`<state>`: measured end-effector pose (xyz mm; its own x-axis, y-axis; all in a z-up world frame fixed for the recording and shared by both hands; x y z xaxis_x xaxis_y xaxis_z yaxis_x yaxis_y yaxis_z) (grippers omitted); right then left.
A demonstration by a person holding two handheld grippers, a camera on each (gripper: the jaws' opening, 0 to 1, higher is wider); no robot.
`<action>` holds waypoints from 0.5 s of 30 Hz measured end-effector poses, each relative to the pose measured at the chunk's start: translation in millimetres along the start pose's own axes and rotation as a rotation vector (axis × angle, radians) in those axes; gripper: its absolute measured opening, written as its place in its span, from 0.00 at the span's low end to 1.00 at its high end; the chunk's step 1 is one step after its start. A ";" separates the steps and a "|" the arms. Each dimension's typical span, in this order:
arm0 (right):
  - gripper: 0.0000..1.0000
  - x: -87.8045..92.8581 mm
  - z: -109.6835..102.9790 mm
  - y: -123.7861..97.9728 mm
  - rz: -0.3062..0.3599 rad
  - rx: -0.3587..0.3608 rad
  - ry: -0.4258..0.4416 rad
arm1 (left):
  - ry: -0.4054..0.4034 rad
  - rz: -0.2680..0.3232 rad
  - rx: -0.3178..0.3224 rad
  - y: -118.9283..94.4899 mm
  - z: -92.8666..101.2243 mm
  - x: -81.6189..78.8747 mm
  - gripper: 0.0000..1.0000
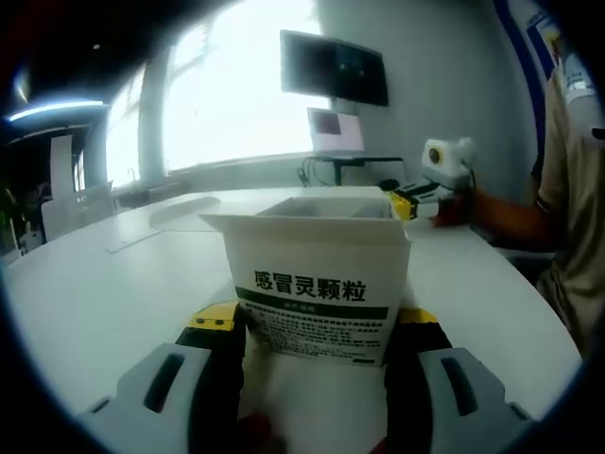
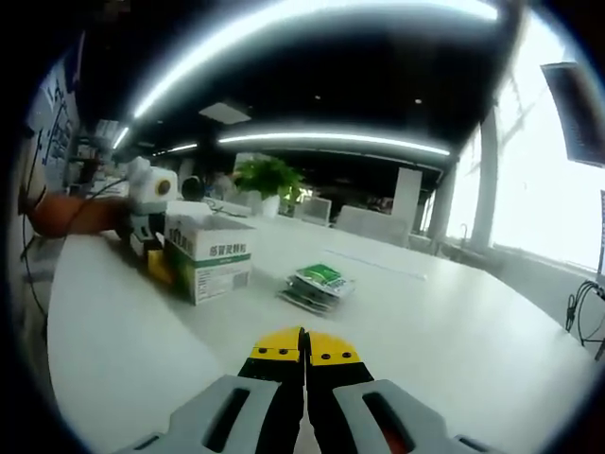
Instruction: Take out ganmaoling bag from box put it on table
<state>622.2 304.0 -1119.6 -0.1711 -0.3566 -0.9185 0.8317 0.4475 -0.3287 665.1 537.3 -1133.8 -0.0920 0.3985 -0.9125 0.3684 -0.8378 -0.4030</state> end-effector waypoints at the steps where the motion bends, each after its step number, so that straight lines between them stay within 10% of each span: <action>1: 0.00 0.0 0.0 -0.1 0.000 0.000 -0.001 | 0.000 0.000 0.000 0.0 0.0 0.0 0.50; 15: 0.00 0.1 -0.8 0.2 -0.003 -0.001 -0.009 | 0.001 -0.001 0.000 0.2 0.2 -0.1 0.50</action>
<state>622.0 304.7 -1119.9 -0.1690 -0.3655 -0.9153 0.8307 0.4470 -0.3319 665.1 537.1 -1133.8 -0.0915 0.3995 -0.9122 0.3686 -0.8373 -0.4037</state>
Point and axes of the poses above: the point that each gripper's makers call its tool centre point, and the gripper's own axes: y roughly forward along the fingers, z roughly to its right, x roughly out of its underside, the point moved 5 cm from there along -y, roughly backward along the fingers, and after that the axes turned 11 degrees about -z, right-handed, at the moved point
